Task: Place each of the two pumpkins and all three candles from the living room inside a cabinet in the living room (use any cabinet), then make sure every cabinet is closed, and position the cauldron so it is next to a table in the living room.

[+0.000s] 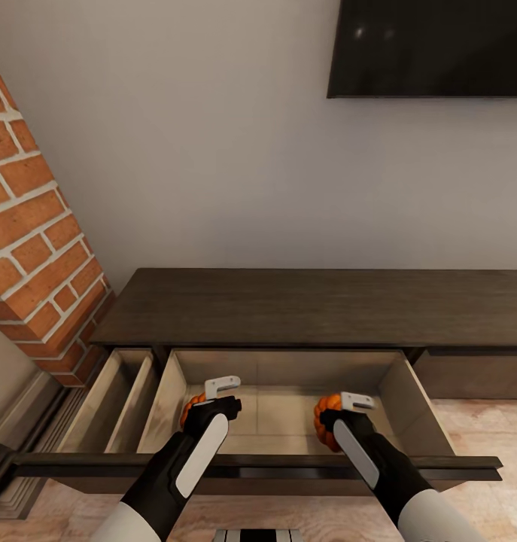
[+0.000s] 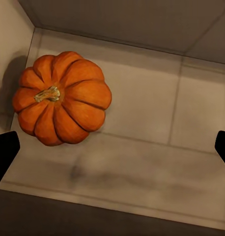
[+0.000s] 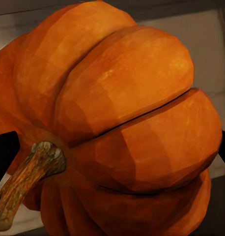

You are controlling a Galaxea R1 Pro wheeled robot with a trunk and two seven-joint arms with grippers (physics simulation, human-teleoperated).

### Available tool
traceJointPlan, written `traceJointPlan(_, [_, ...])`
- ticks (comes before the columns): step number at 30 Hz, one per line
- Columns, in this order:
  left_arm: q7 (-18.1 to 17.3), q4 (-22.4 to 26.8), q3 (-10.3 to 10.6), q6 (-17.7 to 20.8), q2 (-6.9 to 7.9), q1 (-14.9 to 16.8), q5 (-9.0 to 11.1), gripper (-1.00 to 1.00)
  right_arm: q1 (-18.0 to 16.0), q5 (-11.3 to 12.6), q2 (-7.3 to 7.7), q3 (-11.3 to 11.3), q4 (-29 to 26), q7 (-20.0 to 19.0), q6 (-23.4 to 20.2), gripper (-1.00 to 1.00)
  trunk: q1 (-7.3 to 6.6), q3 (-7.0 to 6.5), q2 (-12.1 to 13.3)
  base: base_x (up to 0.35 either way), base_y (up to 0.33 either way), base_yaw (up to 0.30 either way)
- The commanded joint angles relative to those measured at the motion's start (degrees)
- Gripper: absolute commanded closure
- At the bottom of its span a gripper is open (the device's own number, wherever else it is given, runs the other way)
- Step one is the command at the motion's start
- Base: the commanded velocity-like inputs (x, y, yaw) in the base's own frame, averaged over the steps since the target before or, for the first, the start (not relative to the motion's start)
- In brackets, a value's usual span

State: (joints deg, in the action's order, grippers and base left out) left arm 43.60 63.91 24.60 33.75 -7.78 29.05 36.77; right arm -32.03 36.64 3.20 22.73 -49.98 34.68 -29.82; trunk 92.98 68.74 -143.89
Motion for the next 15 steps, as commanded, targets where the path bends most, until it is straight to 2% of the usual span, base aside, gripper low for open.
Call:
traceJointPlan(1, [0.5, 0.1, 0.1, 0.1, 0.03, 0.0, 0.5, -1.00, -0.1, 0.7, 0.08, -0.3, 0.1, 0.6, 0.0, 1.00, -0.01, 0.05, 0.0, 0.000, 0.000, 0.000])
traceJointPlan(8, [0.5, 0.1, 0.1, 0.1, 0.00, 0.0, 0.5, -1.00, -0.1, 0.5, 0.13, -1.1, 0.4, 0.6, 0.1, 1.00, -0.01, 0.05, 0.0, 0.000, 0.000, 0.000])
traceJointPlan(15, [0.5, 0.1, 0.2, 0.1, 0.04, 0.0, 1.7, -1.00, -0.1, 0.5, 0.13, -1.1, 0.4, 0.7, 2.0, 1.00, -0.01, 0.05, 0.0, 0.000, 0.000, 0.000])
